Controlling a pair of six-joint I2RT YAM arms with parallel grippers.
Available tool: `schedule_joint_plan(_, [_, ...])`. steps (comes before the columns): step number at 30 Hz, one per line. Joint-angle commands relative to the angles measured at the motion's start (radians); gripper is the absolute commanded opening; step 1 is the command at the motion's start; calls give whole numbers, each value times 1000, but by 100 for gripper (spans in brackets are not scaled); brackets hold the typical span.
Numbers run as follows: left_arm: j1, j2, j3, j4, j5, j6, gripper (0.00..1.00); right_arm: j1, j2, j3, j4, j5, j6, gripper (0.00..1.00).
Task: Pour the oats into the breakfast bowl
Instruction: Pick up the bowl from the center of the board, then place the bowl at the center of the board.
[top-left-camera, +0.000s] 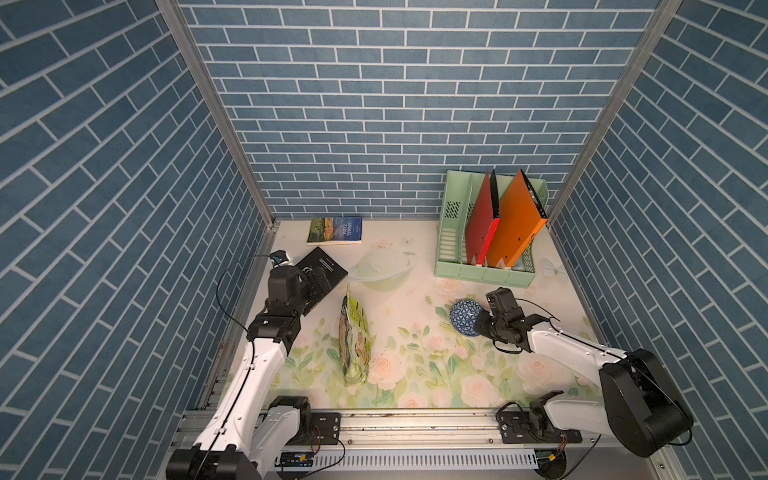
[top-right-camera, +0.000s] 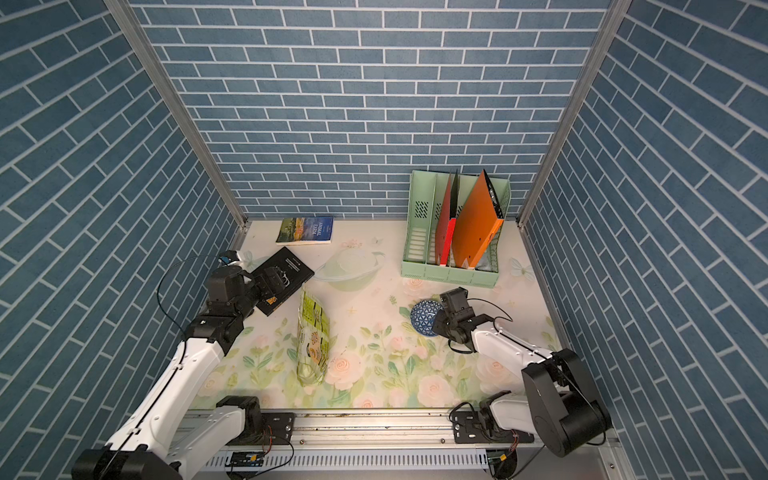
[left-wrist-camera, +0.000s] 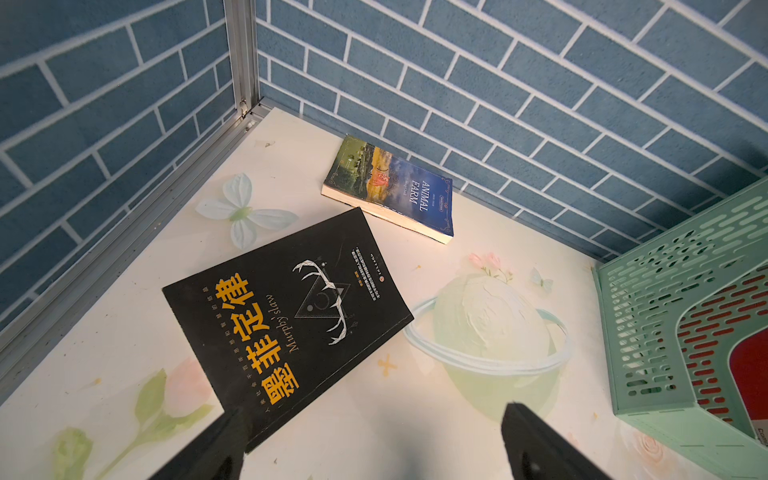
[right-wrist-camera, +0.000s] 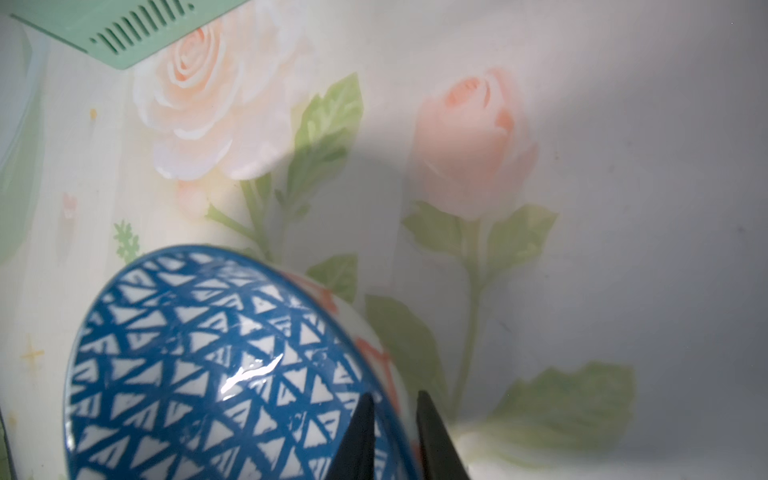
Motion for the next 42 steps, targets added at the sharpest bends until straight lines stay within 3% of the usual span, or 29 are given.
schedule_joint_plan(1, [1, -3, 10, -14, -8, -2, 100, 29, 6, 42, -22, -4, 6, 8])
schedule_joint_plan(4, [1, -3, 6, -11, -8, -2, 100, 83, -9, 73, -51, -41, 34, 0])
schedule_joint_plan(10, [0, 12, 7, -13, -2, -5, 100, 294, -31, 108, 3, -76, 169, 0])
schedule_joint_plan(17, [1, 19, 11, -17, -2, -4, 100, 505, 150, 226, 42, -76, 222, 0])
schedule_joint_plan(22, [1, 14, 11, -19, -8, -4, 100, 578, 285, 313, 15, -64, 231, 0])
schedule_joint_plan(26, [1, 17, 10, -16, -9, -5, 100, 604, 310, 322, -7, -61, 239, 2])
schedule_joint_plan(30, [1, 26, 14, -23, -15, -4, 100, 618, 309, 329, -63, -43, 229, 28])
schedule_joint_plan(34, [1, 30, 17, -30, -24, -5, 100, 618, 249, 361, -91, -16, 129, 71])
schedule_joint_plan(35, [1, 31, 17, -29, -26, -4, 100, 618, 236, 399, -131, 11, 85, 77])
schedule_joint_plan(39, [1, 33, 17, -29, -25, -5, 100, 622, 195, 584, -296, 127, -53, 81])
schedule_joint_plan(42, [1, 35, 20, -34, -35, -5, 100, 635, 170, 683, -280, 127, -108, 81])
